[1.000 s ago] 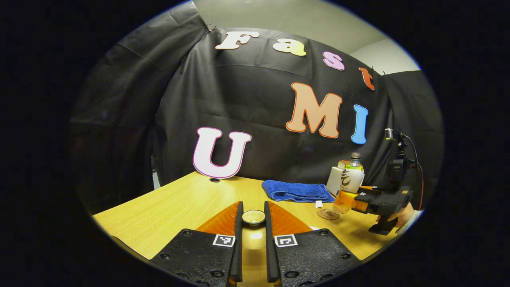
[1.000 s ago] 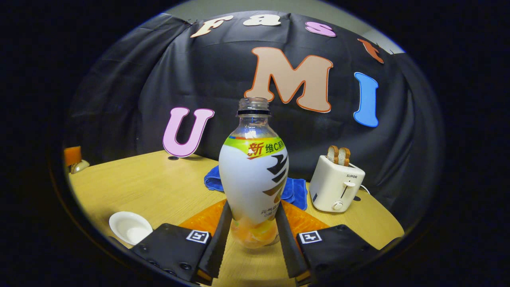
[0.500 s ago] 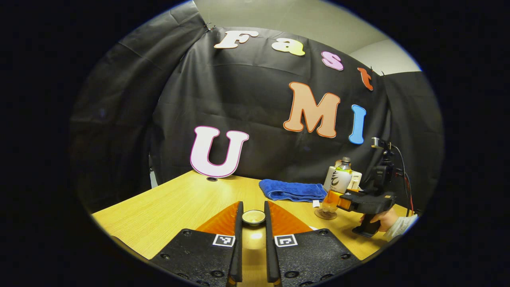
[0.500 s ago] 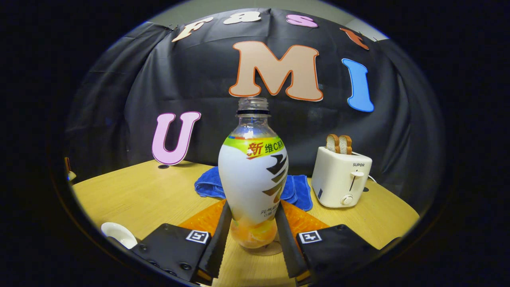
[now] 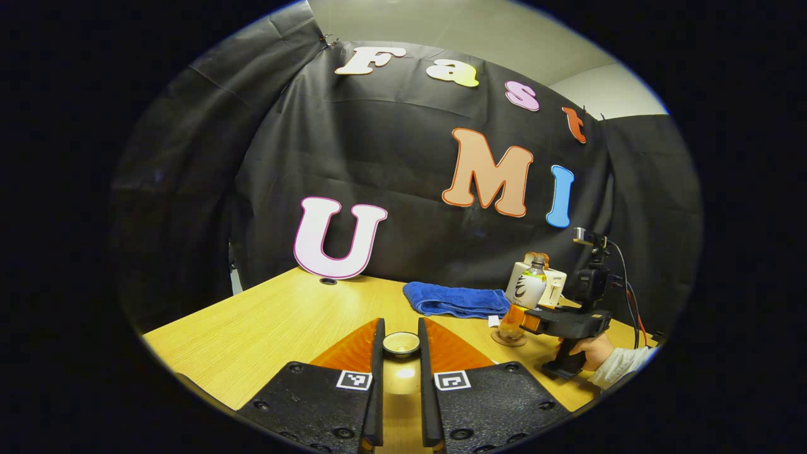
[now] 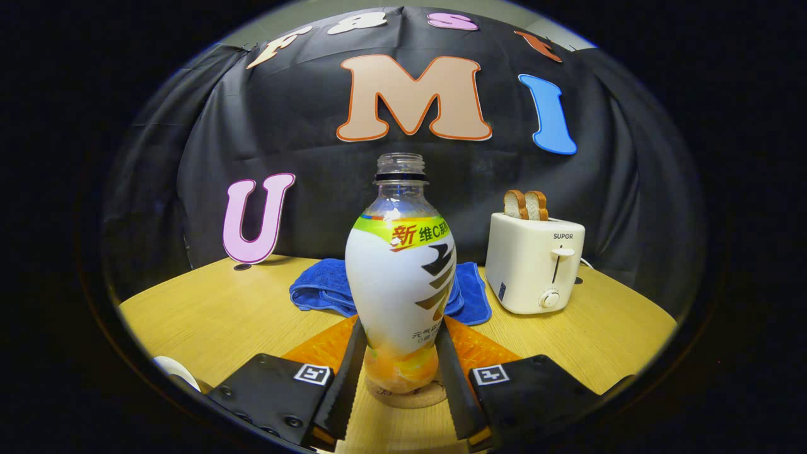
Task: Open the teacup lid with one hand, grasp the water bottle and pour water into the teacup with the other hand; after pouring, place the water bottle on the coaster and then close the teacup lid.
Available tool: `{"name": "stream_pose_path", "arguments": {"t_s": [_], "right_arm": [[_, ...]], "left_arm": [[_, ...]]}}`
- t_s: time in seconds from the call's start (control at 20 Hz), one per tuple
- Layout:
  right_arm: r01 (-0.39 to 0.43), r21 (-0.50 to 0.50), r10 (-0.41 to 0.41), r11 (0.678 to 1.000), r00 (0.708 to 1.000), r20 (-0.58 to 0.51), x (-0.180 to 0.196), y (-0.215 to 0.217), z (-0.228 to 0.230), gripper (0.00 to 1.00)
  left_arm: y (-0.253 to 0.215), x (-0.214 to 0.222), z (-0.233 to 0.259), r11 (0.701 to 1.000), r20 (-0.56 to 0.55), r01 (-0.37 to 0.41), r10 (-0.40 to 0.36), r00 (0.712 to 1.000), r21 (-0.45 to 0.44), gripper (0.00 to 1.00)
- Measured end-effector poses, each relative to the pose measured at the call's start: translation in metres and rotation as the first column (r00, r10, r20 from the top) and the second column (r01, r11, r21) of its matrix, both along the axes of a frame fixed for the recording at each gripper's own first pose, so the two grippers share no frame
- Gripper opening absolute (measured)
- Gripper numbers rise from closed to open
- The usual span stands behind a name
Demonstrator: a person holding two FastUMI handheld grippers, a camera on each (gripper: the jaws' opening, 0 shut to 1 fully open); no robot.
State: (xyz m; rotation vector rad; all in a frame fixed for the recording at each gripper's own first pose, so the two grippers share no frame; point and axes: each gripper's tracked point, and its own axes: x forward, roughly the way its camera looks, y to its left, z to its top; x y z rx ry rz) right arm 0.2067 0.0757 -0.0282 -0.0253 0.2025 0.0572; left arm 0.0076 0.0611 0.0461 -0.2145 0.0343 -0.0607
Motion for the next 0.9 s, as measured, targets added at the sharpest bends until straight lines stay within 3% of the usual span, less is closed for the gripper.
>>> {"name": "stream_pose_path", "arguments": {"t_s": [0.15, 0.55, 0.9], "right_arm": [[0.012, 0.01, -0.012, 1.0, 1.0, -0.009, 0.001, -0.0028, -0.0069, 0.64], [0.027, 0.006, -0.027, 1.0, 1.0, -0.002, -0.0046, -0.0037, -0.0047, 0.73], [0.024, 0.002, -0.024, 1.0, 1.0, -0.01, -0.0066, -0.0038, -0.0055, 0.74]], "left_arm": [[-0.0018, 0.0, 0.0003, 1.0, 0.002, 0.003, -0.003, 1.0, 0.001, 0.21], [-0.0055, -0.0007, -0.0017, 1.0, -0.004, 0.01, -0.01, 1.0, -0.008, 0.21], [-0.0089, -0.0025, 0.0037, 1.0, 0.006, 0.016, -0.016, 1.0, -0.004, 0.22]]}}
